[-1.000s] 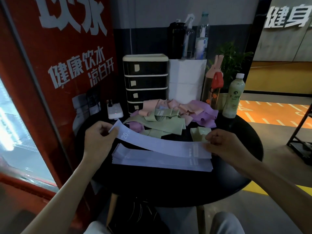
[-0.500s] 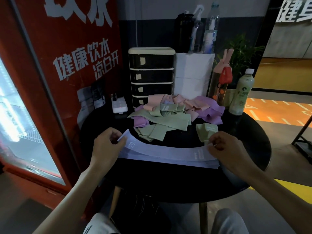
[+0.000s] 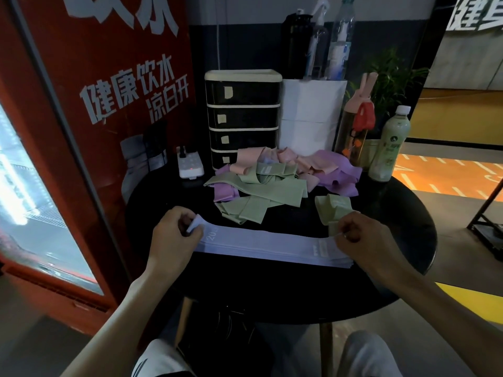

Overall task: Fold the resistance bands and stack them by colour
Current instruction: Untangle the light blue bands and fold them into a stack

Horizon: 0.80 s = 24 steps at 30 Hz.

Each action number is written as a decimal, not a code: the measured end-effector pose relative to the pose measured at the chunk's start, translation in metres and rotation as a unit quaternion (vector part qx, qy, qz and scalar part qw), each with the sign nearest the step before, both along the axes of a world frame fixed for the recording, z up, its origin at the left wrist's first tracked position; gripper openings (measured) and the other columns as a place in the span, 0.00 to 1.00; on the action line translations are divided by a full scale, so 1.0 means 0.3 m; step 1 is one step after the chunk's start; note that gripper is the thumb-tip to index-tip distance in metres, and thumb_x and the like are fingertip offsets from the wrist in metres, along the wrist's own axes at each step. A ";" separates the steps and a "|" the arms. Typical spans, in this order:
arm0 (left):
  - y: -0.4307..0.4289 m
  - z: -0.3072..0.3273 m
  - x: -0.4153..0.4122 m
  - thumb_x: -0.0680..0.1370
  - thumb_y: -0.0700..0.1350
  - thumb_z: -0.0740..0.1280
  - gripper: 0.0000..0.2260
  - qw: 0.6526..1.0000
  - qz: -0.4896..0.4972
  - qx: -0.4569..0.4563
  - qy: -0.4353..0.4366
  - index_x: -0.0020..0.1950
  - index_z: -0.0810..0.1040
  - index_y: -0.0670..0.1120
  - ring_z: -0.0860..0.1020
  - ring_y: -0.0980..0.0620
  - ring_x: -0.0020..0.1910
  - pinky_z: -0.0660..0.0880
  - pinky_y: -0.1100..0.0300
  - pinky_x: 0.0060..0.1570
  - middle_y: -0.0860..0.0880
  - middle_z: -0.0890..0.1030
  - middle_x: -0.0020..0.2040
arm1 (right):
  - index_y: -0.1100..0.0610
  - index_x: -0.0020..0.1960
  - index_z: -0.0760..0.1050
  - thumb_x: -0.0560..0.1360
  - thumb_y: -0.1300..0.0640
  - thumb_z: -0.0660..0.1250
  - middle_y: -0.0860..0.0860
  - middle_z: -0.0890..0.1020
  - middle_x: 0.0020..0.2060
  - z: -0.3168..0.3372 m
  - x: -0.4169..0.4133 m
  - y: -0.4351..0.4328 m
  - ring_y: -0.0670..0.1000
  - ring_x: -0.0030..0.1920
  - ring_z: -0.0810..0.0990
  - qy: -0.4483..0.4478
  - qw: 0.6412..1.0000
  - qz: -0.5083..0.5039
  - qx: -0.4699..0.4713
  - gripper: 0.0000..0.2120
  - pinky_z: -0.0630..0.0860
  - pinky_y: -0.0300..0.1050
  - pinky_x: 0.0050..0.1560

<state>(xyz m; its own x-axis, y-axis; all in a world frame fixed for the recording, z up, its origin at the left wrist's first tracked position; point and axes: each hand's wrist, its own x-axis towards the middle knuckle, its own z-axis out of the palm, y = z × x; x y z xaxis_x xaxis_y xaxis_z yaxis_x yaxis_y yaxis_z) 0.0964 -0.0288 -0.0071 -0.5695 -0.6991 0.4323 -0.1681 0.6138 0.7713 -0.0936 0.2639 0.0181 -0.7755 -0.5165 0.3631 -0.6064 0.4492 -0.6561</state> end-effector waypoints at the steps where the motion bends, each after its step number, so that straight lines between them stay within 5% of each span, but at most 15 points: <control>1: -0.003 -0.002 -0.001 0.74 0.37 0.72 0.07 1.000 0.002 -0.003 -0.006 0.45 0.76 0.46 0.74 0.57 0.38 0.68 0.73 0.36 0.47 0.76 0.42 | 0.59 0.43 0.78 0.72 0.67 0.71 0.48 0.80 0.36 -0.001 0.000 -0.001 0.45 0.36 0.79 0.001 1.000 0.000 0.005 0.05 0.73 0.30 0.35; 3: -0.005 -0.002 -0.002 0.74 0.37 0.72 0.08 1.000 0.007 -0.019 -0.020 0.47 0.76 0.47 0.75 0.56 0.43 0.69 0.72 0.42 0.48 0.75 0.47 | 0.59 0.43 0.78 0.71 0.66 0.71 0.51 0.80 0.39 -0.005 -0.002 -0.003 0.48 0.38 0.79 0.016 1.000 -0.004 0.021 0.04 0.72 0.32 0.35; 7: 0.023 0.034 -0.016 0.74 0.42 0.73 0.05 0.987 0.047 -0.146 -0.037 0.47 0.79 0.47 0.74 0.46 0.51 0.72 0.46 0.53 0.50 0.76 0.51 | 0.59 0.43 0.79 0.71 0.64 0.73 0.51 0.78 0.42 -0.014 -0.015 0.001 0.45 0.39 0.77 0.047 0.998 -0.011 0.037 0.04 0.70 0.31 0.37; 12: 0.093 0.120 -0.133 0.74 0.51 0.66 0.07 0.979 -0.056 -0.193 -0.034 0.48 0.79 0.50 0.77 0.49 0.52 0.75 0.44 0.53 0.55 0.78 0.49 | 0.57 0.42 0.78 0.71 0.62 0.73 0.48 0.76 0.41 0.034 -0.043 -0.032 0.42 0.38 0.74 0.085 0.995 -0.008 0.045 0.04 0.67 0.30 0.36; 17: 0.116 0.123 -0.327 0.78 0.55 0.65 0.16 0.960 -0.099 -0.195 -0.173 0.63 0.77 0.50 0.73 0.47 0.63 0.70 0.48 0.61 0.51 0.76 0.63 | 0.60 0.42 0.79 0.72 0.63 0.70 0.48 0.80 0.37 0.092 -0.092 -0.127 0.47 0.37 0.78 0.058 0.997 0.025 0.039 0.01 0.76 0.44 0.40; 20: 0.112 0.086 -0.385 0.79 0.61 0.61 0.24 0.940 -0.120 -0.207 -0.243 0.71 0.71 0.51 0.68 0.46 0.70 0.66 0.46 0.66 0.51 0.70 0.70 | 0.60 0.42 0.79 0.73 0.64 0.69 0.46 0.79 0.33 0.125 -0.140 -0.210 0.45 0.33 0.78 0.052 0.997 0.042 0.038 0.02 0.75 0.43 0.39; 24: 0.103 0.036 -0.401 0.79 0.63 0.60 0.25 0.927 -0.138 -0.186 -0.295 0.72 0.70 0.53 0.65 0.46 0.72 0.65 0.46 0.67 0.52 0.68 0.72 | 0.60 0.46 0.80 0.73 0.62 0.68 0.52 0.83 0.41 0.147 -0.245 -0.343 0.53 0.42 0.81 0.047 0.996 0.066 0.042 0.03 0.78 0.48 0.45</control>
<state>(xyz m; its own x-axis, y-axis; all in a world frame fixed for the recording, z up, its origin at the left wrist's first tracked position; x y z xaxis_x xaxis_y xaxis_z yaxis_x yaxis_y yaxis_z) -0.0237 0.0021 0.0037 -0.9183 -0.3568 0.1715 -0.2901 0.9013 0.3218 -0.1672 0.1610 0.0623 -0.6638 -0.6428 0.3824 -0.7206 0.4125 -0.5574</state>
